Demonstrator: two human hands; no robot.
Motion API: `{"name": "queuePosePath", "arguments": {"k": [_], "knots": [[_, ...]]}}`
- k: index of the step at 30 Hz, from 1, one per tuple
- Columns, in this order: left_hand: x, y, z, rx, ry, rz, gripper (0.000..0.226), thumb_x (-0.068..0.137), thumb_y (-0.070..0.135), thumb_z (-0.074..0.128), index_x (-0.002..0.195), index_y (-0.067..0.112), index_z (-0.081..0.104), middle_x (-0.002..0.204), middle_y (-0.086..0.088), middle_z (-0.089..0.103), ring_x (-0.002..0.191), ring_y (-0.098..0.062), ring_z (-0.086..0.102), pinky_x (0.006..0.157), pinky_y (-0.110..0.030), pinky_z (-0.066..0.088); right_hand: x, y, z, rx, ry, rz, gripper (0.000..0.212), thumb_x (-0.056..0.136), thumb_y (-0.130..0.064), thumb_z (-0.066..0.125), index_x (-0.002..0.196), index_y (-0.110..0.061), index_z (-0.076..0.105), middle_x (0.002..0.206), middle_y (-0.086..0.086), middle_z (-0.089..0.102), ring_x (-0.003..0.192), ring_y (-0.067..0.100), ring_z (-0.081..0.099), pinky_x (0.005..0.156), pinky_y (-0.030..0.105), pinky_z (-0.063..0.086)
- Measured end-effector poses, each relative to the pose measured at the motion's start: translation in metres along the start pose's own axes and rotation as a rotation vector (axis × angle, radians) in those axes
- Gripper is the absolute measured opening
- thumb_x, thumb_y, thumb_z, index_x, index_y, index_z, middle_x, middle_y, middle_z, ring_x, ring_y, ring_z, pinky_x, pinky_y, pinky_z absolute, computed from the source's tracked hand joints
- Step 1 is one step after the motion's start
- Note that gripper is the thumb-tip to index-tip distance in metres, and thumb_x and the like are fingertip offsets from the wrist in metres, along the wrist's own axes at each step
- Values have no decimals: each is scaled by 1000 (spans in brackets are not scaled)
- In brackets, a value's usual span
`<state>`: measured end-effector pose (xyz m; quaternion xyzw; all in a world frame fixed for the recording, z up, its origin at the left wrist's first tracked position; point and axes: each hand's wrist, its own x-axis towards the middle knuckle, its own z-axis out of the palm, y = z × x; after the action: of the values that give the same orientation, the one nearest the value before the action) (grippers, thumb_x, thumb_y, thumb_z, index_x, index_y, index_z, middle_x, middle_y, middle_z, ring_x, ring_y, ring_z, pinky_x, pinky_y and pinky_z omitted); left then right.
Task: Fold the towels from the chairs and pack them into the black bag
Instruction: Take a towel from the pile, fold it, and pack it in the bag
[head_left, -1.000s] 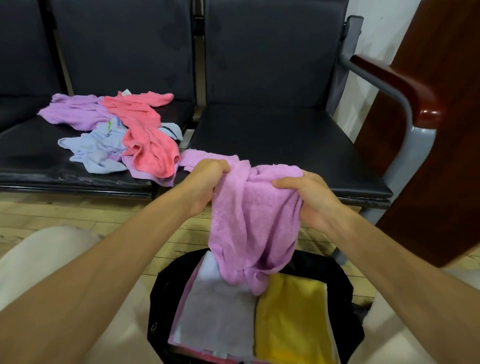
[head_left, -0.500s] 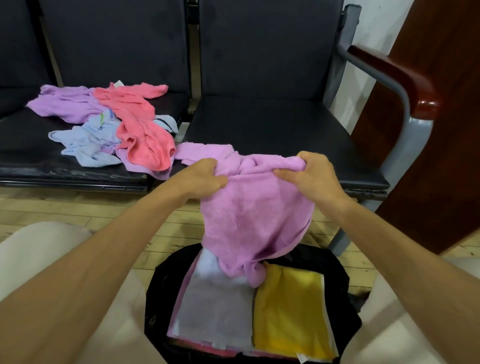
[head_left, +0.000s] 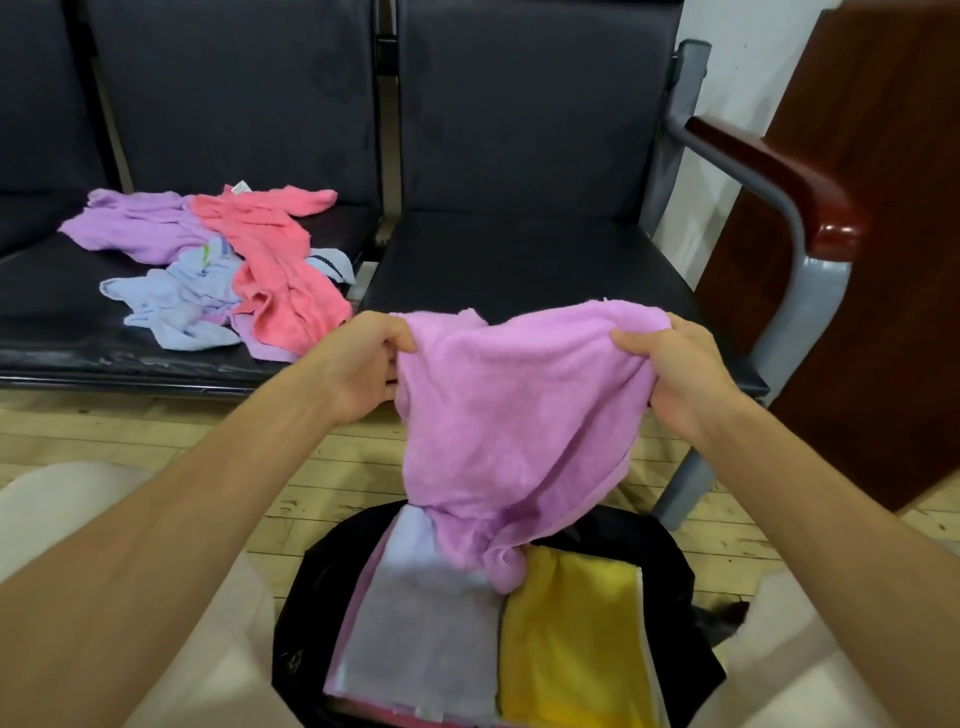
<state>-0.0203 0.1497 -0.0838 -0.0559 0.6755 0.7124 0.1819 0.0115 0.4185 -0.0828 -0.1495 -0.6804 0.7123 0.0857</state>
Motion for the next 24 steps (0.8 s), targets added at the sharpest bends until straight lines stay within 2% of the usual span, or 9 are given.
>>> {"name": "queuePosePath", "arguments": {"k": [3, 6, 9, 13, 15, 17, 19, 21, 24], "knots": [[0, -4, 6, 25, -66, -50, 6, 86, 16, 57, 88, 14, 63, 77, -3, 67, 69, -19, 61, 62, -30, 47, 0, 0, 0, -70, -6, -23, 28, 81, 2, 66, 101, -18, 64, 101, 4, 68, 96, 22, 65, 79, 36, 56], [3, -12, 8, 90, -45, -55, 23, 87, 15, 66, 108, 8, 67, 102, -8, 72, 88, -19, 67, 63, -27, 53, 2, 2, 0, -143, -3, -55, 32, 81, 0, 67, 107, -17, 62, 102, 3, 66, 96, 22, 64, 83, 40, 55], [6, -14, 5, 179, 31, 39, 17, 92, 16, 59, 99, 4, 69, 96, -9, 70, 86, -21, 64, 64, -27, 51, 6, 6, -2, -285, 39, -118, 26, 84, -3, 66, 103, -18, 59, 98, 1, 63, 93, 19, 62, 82, 38, 54], [9, -3, -5, 308, 280, 244, 21, 99, 20, 48, 86, 8, 60, 84, -5, 59, 77, -18, 52, 65, -30, 44, 16, 8, -9, -707, 82, -385, 4, 93, -10, 58, 94, -13, 55, 84, -5, 55, 85, 19, 58, 65, 23, 46], [9, 1, -11, 454, 427, 377, 19, 98, 21, 48, 86, 9, 57, 79, -2, 53, 75, -17, 46, 67, -33, 41, 22, 9, -16, -918, 53, -462, 9, 95, -20, 58, 94, -16, 50, 82, -5, 53, 81, 21, 57, 64, 30, 49], [10, 2, -17, 472, 481, 414, 21, 98, 21, 48, 80, 11, 54, 73, 1, 49, 70, -16, 44, 58, -30, 39, 25, 7, -20, -1028, 44, -414, 21, 93, -34, 61, 97, -18, 48, 85, -1, 54, 80, 23, 56, 70, 41, 52], [12, 2, -22, 443, 491, 384, 24, 97, 20, 48, 75, 16, 51, 71, 1, 47, 69, -17, 45, 58, -29, 39, 26, 4, -23, -1033, 35, -310, 32, 88, -41, 66, 100, -18, 48, 89, 2, 55, 78, 20, 55, 69, 40, 52], [12, 3, -25, 428, 509, 364, 20, 98, 20, 47, 80, 15, 54, 72, 2, 48, 70, -16, 45, 67, -34, 42, 24, 2, -25, -959, -4, -205, 34, 84, -38, 71, 101, -17, 50, 92, 2, 55, 77, 17, 54, 64, 33, 49], [14, 1, -28, 448, 526, 343, 18, 100, 20, 43, 89, 11, 53, 74, 2, 45, 71, -16, 42, 73, -37, 42, 24, -4, -28, -755, -110, -36, 33, 80, -28, 77, 105, -16, 57, 98, 4, 61, 88, 21, 61, 79, 39, 55]]}}
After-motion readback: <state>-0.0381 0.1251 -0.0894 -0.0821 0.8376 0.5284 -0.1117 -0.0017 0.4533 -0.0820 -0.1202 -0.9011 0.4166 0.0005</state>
